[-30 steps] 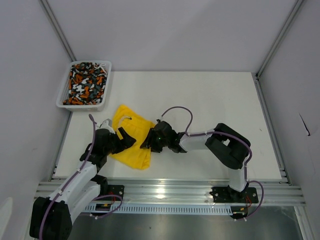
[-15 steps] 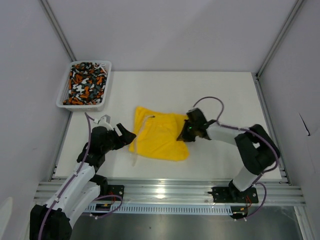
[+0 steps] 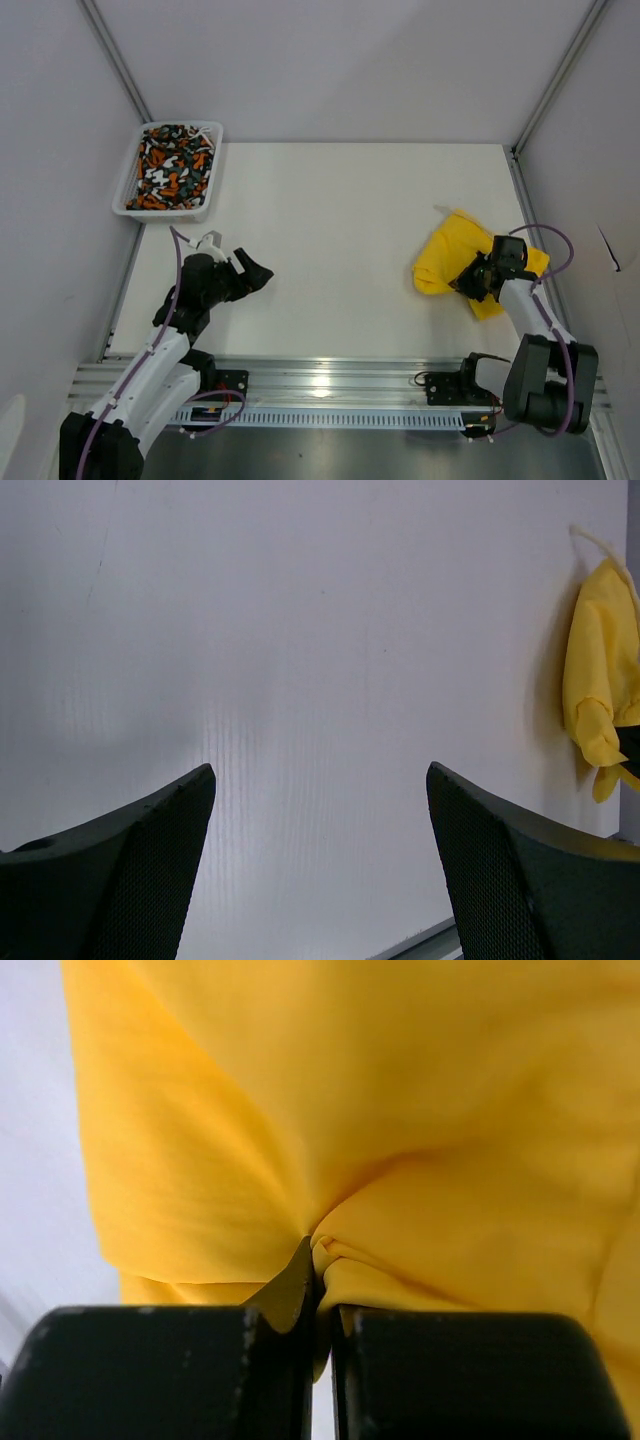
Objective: Fold and stack the shorts
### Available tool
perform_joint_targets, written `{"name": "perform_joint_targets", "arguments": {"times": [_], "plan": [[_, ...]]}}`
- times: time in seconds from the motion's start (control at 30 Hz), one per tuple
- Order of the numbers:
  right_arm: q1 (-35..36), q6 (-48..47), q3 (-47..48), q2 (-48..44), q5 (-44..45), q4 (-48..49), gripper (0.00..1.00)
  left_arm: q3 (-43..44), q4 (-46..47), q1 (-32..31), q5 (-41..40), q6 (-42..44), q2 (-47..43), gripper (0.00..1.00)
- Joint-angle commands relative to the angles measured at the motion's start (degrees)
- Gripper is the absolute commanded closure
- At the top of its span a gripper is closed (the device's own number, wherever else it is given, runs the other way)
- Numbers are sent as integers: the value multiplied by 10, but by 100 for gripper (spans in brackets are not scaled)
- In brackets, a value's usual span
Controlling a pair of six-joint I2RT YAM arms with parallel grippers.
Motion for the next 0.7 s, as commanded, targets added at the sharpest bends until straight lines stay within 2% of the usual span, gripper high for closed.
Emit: {"name": "perform_joint_targets", "arguments": {"times": [0.0, 0.1, 0.37, 0.67], "plan": [[-11, -35, 23, 54, -62, -6, 100, 24, -5, -4, 10, -6, -13, 12], [-12, -20, -4, 49, -88, 29, 100, 21, -6, -4, 8, -7, -16, 12], [-2, -10, -27, 7, -105, 30, 100, 22, -1, -5, 10, -8, -12, 12], [141, -4, -32, 4, -72, 8, 100, 19, 3, -11, 9, -11, -8, 12]]}}
